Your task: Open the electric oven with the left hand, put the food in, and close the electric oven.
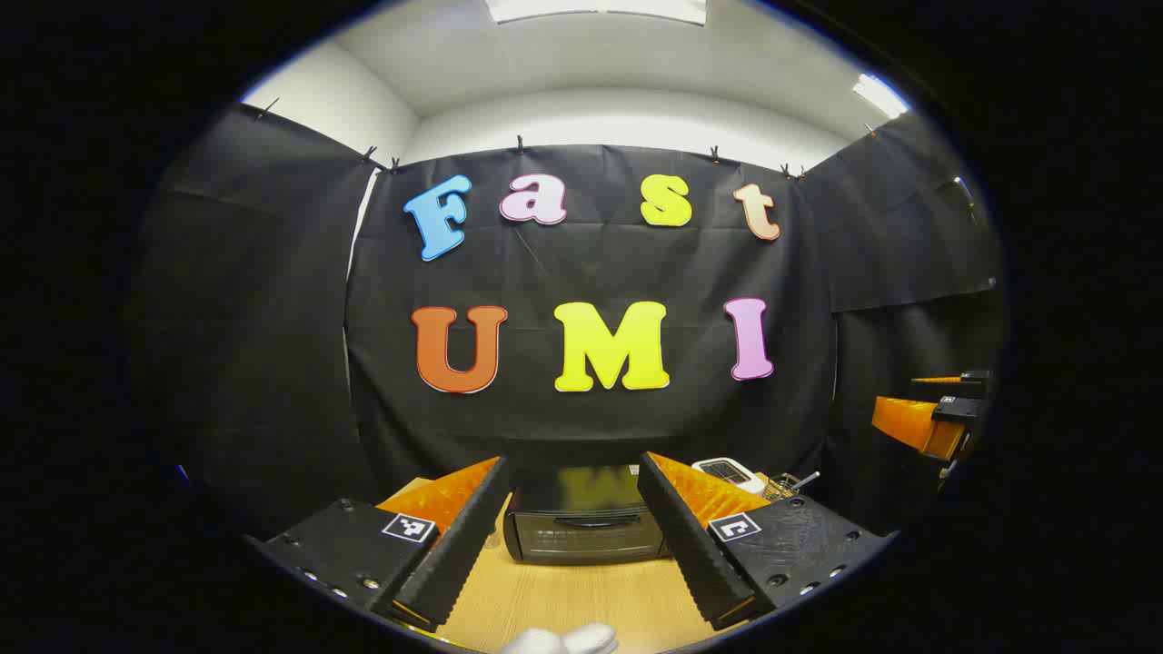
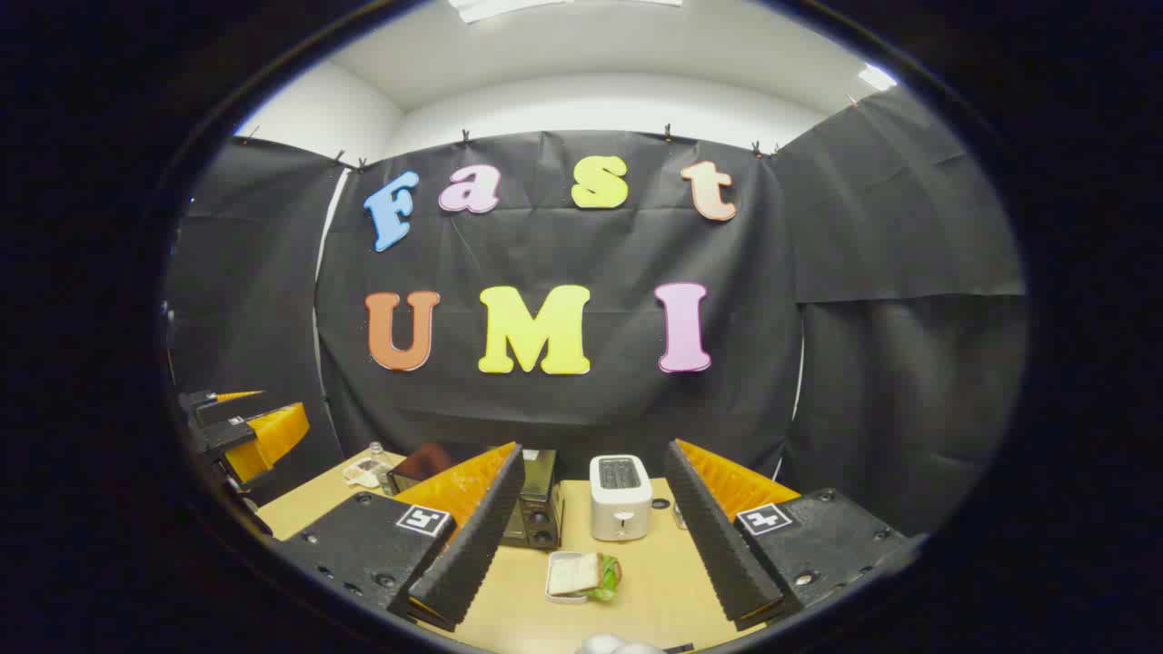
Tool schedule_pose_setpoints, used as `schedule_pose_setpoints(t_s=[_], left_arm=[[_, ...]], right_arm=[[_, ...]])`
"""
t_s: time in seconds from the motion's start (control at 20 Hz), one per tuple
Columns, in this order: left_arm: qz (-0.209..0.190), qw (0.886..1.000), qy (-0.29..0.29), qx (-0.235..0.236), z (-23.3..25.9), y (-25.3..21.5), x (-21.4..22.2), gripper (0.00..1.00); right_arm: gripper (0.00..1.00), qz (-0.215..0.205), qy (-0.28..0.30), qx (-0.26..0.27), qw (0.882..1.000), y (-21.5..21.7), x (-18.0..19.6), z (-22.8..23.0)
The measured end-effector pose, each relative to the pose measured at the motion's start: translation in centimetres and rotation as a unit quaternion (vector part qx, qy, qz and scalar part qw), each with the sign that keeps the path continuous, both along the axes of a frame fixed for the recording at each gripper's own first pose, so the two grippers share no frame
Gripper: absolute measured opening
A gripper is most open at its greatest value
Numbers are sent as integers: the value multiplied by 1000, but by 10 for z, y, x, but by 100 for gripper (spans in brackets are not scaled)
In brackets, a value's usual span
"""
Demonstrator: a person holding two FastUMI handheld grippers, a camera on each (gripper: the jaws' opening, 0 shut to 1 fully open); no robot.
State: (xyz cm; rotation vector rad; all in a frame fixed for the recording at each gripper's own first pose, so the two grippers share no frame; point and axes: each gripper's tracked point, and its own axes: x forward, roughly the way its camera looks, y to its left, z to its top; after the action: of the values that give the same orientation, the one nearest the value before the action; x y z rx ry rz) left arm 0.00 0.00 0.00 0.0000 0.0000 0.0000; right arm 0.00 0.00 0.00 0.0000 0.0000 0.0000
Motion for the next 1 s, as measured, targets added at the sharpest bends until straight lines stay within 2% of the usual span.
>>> schedule_pose_setpoints(t_s=[0.65, 1.0], left_arm=[[3, 1000, -6, 9, -1, -2, 10, 94], [-13, 1000, 25, 5, -45, -19, 50, 94]], right_arm=[[100, 1, 3, -3, 1000, -5, 7, -2], [100, -6, 4, -6, 1000, -19, 9, 0]])
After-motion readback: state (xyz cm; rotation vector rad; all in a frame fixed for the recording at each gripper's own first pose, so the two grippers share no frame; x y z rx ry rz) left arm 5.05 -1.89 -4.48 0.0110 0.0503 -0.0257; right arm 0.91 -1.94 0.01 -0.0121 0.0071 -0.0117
